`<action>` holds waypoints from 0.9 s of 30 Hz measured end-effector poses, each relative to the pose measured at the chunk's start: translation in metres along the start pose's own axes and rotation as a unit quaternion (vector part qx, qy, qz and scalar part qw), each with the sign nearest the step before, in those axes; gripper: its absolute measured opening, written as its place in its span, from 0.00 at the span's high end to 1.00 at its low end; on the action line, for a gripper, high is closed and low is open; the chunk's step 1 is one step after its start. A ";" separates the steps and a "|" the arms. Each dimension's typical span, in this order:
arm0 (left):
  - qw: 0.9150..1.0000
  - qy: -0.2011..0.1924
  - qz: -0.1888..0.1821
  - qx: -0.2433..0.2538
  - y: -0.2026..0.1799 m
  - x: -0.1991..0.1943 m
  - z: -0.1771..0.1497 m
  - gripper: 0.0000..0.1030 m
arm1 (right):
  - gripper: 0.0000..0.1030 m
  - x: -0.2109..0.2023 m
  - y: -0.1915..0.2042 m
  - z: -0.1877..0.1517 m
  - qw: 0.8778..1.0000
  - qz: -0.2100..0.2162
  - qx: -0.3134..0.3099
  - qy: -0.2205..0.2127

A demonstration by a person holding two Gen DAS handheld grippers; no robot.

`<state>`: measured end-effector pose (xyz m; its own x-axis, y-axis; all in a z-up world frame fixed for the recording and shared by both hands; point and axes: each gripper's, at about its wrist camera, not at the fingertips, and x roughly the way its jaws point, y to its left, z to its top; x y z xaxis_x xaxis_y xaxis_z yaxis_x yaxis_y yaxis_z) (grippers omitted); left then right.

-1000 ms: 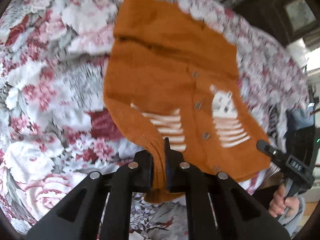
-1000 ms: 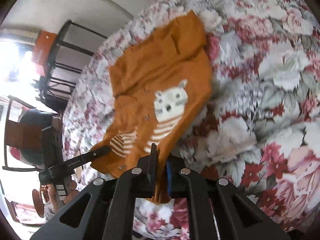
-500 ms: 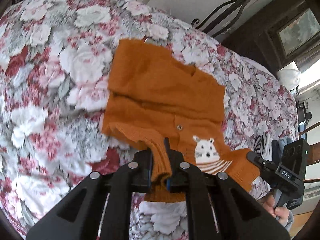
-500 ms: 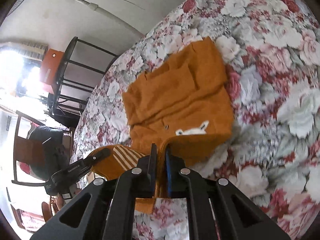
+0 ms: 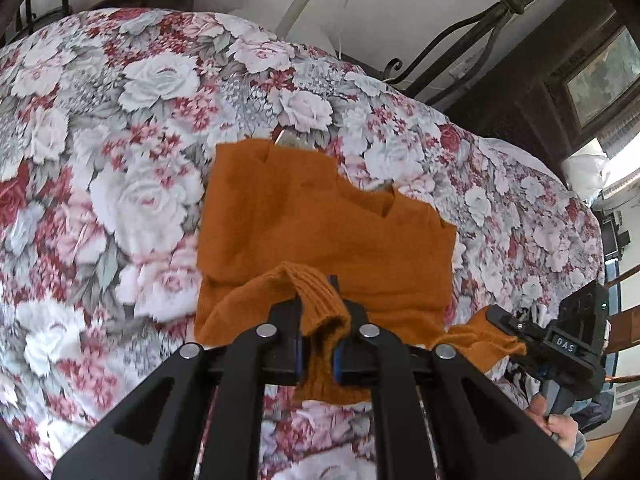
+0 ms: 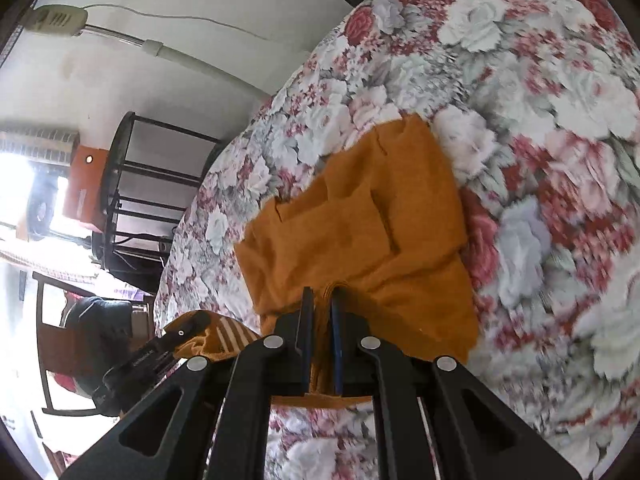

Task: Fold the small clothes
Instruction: 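Grasp the cardigan hem with the left gripper and fold it toward the collar, then lay the hem down and open the left gripper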

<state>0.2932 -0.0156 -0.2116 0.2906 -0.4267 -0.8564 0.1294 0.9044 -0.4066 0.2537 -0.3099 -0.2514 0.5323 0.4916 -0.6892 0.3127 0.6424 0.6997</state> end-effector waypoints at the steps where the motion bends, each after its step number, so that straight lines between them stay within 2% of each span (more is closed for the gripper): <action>1: 1.000 -0.001 0.002 0.002 -0.002 0.002 0.003 0.92 | 0.92 0.003 0.002 0.004 1.000 0.002 0.000 0.000; 9: 1.000 -0.008 0.011 0.004 -0.006 0.023 0.035 0.92 | 0.92 0.018 0.002 0.039 1.000 0.004 0.013 -0.017; 19: 0.999 -0.017 0.031 -0.011 0.003 0.060 0.054 0.91 | 0.89 0.047 -0.039 0.069 0.998 -0.007 0.061 -0.021; 21: 0.999 -0.024 0.041 -0.012 0.005 0.064 0.057 0.84 | 0.86 0.053 -0.043 0.071 0.998 -0.003 0.068 -0.020; 22: 0.998 -0.027 0.051 -0.015 0.007 0.065 0.058 0.73 | 0.76 0.054 -0.044 0.073 0.997 -0.004 0.068 -0.022; 23: 0.997 -0.036 0.070 -0.019 0.010 0.065 0.060 0.52 | 0.56 0.053 -0.045 0.074 0.997 -0.009 0.068 -0.027; 25: 0.991 -0.057 0.116 -0.022 0.013 0.060 0.061 0.23 | 0.53 0.046 -0.043 0.075 0.997 -0.027 0.054 -0.048; 27: 0.988 -0.076 0.129 -0.017 0.017 0.051 0.066 0.20 | 0.53 0.038 -0.037 0.079 0.996 -0.041 0.030 -0.066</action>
<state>0.3724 -0.0216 -0.2408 0.4500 -0.1725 -0.8762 0.0009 0.9812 -0.1927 0.3239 -0.3613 -0.2885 0.6004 0.3540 -0.7171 0.4049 0.6387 0.6543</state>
